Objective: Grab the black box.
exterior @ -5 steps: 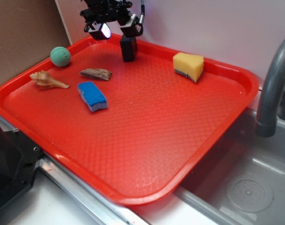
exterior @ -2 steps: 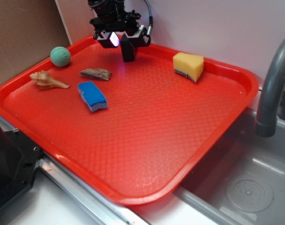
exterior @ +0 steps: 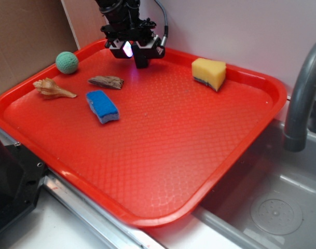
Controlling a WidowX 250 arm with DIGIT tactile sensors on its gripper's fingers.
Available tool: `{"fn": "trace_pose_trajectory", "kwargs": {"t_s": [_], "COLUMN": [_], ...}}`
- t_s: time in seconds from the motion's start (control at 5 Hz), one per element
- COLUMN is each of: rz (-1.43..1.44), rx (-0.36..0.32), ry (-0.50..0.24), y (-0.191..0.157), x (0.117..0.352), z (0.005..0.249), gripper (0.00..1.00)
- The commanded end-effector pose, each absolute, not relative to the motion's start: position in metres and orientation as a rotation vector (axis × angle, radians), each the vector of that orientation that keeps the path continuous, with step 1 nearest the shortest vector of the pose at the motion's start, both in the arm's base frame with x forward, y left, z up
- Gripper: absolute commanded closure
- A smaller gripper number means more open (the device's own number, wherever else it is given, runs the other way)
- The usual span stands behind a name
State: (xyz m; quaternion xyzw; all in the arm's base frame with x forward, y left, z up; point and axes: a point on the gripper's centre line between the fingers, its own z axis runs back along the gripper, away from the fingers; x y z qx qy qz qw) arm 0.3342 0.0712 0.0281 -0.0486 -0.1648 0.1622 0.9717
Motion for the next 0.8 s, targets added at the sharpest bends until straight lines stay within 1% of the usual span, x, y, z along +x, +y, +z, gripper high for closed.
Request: {"fn": "trace_pose_trajectory", "kwargs": {"t_s": [0.0, 0.2, 0.4, 0.6], "rz": [0.295, 0.21, 0.098, 0.012], "rx": [-0.097, -0.075, -0.052, -0.051], "ry": [-0.369, -0.316, -0.132, -0.056], "y": [0.084, 0.076, 0.059, 0.04], "x": [0.335, 0.306, 0.265, 0.223], "z": [0.045, 0.073, 0.126, 0.173], "gripper": [1.0, 1.0, 1.0, 1.0]}}
